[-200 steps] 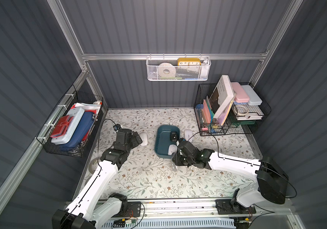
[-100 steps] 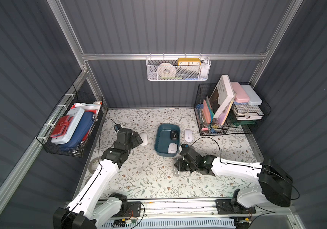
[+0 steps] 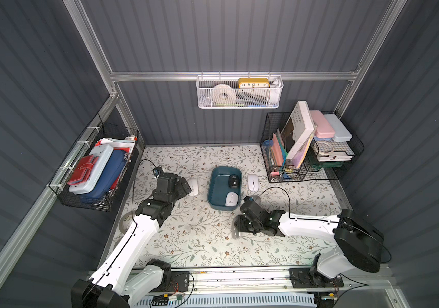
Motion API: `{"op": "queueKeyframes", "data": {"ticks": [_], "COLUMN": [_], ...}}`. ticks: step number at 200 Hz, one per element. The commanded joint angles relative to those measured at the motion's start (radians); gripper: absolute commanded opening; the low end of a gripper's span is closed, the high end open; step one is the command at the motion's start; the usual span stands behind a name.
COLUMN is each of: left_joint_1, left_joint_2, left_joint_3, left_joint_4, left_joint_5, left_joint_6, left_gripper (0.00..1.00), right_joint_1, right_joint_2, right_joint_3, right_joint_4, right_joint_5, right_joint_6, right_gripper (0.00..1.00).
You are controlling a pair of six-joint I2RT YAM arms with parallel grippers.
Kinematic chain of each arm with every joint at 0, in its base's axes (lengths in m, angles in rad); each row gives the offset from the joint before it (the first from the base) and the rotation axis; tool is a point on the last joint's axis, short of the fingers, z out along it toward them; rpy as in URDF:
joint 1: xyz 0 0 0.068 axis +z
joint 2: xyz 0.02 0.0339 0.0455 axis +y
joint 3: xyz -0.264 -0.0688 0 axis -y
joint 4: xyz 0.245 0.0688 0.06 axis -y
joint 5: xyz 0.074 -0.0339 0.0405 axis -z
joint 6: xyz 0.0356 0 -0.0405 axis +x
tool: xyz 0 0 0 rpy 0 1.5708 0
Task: Take out the mouse from the storage box
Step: Place the mouse at the center of the board, then pick up the mouse from the storage box.
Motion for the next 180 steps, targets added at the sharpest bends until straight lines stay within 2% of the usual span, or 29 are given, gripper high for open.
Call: {"op": "queueKeyframes", "data": {"ticks": [1, 23, 35, 69, 98, 135, 180], "left_joint_1": [0.004, -0.001, -0.035, -0.269, -0.387, -0.418, -0.419], "left_joint_2": [0.009, 0.042, 0.075, 0.300, 0.442, 0.570, 0.715], "left_joint_3": [-0.006, 0.015, 0.049, 0.247, 0.334, 0.392, 0.479], "left_joint_4": [0.018, 0.037, 0.038, -0.057, -0.100, -0.139, -0.180], "left_joint_5": [0.037, 0.100, 0.124, 0.099, 0.124, 0.163, 0.162], "left_joint_6": [0.029, 0.071, 0.101, 0.142, 0.142, 0.155, 0.167], "left_gripper": [0.99, 0.99, 0.99, 0.99, 0.99, 0.96, 0.91], "right_joint_1": [-0.005, -0.005, -0.005, -0.006, -0.005, -0.004, -0.002], "right_joint_2": [-0.032, -0.053, -0.070, -0.159, -0.235, -0.298, -0.352], "right_joint_3": [-0.009, 0.001, 0.013, 0.042, 0.056, 0.051, 0.032], "right_joint_4": [-0.052, -0.095, -0.129, -0.225, -0.299, -0.328, -0.300], "right_joint_5": [0.067, 0.097, 0.117, 0.203, 0.294, 0.355, 0.353], "right_joint_6": [-0.004, -0.018, -0.030, -0.068, -0.078, -0.078, -0.079], "right_gripper": [0.47, 0.50, 0.51, 0.55, 0.58, 0.59, 0.60]}}
